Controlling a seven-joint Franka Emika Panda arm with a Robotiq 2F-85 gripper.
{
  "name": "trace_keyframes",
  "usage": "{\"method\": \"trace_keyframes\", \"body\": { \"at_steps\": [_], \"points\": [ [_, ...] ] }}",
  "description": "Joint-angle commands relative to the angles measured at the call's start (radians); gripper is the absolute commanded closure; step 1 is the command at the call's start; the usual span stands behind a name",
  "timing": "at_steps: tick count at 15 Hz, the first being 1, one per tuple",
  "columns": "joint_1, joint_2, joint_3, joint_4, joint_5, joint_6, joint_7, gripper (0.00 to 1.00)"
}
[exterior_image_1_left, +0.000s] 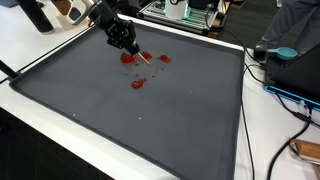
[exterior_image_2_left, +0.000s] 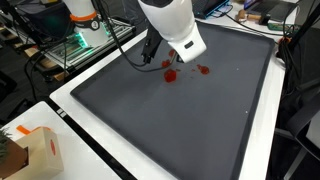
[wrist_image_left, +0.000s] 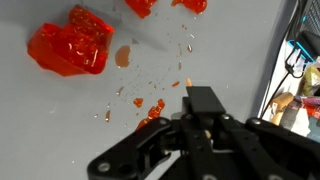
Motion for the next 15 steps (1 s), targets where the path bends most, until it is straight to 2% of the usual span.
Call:
{"method": "trace_keyframes", "body": {
  "at_steps": [1,11,15],
  "points": [
    [-0.019,0.023,0.009,-0.010,0.040,-0.022,-0.041,0.97],
    [-0.012,0.062,0.006,-0.008,0.053,-0.007,-0.007,0.97],
    [-0.001,0.058,-0.005,-0.011,0.042,-0.003,0.071,0.97]
  ]
}}
